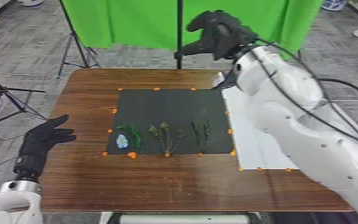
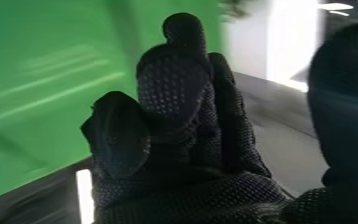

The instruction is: Arrange flowers

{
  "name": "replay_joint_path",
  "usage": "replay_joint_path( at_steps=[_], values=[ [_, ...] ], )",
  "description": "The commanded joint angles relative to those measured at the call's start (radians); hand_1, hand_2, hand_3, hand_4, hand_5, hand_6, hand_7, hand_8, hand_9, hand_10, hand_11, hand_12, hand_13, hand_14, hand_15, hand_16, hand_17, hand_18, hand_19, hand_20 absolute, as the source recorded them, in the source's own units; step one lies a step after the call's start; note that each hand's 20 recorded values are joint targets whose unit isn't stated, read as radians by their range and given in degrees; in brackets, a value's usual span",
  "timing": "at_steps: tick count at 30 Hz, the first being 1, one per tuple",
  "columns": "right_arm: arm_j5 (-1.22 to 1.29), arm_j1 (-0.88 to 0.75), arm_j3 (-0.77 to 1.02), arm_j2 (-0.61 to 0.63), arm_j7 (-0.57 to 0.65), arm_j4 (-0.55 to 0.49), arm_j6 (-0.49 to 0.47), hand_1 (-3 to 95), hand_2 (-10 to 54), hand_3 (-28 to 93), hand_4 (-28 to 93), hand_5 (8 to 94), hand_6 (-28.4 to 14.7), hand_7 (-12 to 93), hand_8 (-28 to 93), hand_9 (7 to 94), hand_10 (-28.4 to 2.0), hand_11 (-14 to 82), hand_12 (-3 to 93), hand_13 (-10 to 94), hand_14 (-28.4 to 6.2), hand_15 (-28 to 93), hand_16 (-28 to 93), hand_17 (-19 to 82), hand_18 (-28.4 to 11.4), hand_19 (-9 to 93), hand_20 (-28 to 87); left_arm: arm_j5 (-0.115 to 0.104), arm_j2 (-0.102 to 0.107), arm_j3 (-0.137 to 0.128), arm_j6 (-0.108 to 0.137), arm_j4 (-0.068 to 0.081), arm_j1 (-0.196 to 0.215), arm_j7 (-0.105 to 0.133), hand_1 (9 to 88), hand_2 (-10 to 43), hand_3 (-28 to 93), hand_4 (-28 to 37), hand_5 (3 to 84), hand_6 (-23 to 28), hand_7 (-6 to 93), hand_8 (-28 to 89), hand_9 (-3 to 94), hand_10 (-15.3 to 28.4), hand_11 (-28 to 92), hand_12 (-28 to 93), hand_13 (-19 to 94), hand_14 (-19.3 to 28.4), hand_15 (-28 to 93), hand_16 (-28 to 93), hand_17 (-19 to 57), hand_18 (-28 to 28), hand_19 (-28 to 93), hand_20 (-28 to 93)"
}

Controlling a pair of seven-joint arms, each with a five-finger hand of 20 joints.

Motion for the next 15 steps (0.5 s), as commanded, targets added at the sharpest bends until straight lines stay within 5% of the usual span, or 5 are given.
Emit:
replay_joint_path(
  at_steps=[1,12,15],
  values=[
    [0.038,-0.187,0.179,0.201,0.146,0.108,-0.199,26.9,-7.7,60,-11,55.3,-3.0,7,-6,74.5,-18.0,15.2,23.4,81,-8.8,59,35,54,-18.2,93,54,0.016,-0.025,-0.003,0.008,-0.008,0.025,-0.009,21.0,19.9,64,-28.3,47.6,3.8,10.8,-7,53.5,16.2,27,14,48,21.2,34,-2,12.8,15.6,23,22],
    [0.053,-0.382,0.264,0.215,0.182,0.212,-0.173,28.8,-7.9,60,-11,58.3,-1.3,9,-6,77.7,-16.5,15.6,22.3,83,-7.5,58,34,55,-17.6,93,54,0.013,-0.033,-0.013,0.015,-0.016,0.040,-0.012,21.0,19.9,64,-28.3,47.7,3.9,10.7,-7,53.5,16.2,27,14,48,21.3,34,-2,12.8,15.6,24,22],
    [0.035,-0.418,0.251,0.220,0.149,0.231,-0.058,29.9,-8.8,61,-11,58.2,-1.1,9,-7,78.2,-16.0,16.3,22.3,84,-6.8,58,35,56,-17.3,93,54,0.015,-0.035,-0.011,0.013,-0.016,0.039,-0.011,21.0,19.8,64,-28.3,47.6,3.9,10.7,-6,53.5,16.2,27,14,48,21.3,34,-2,12.8,15.6,24,22]
  ],
)
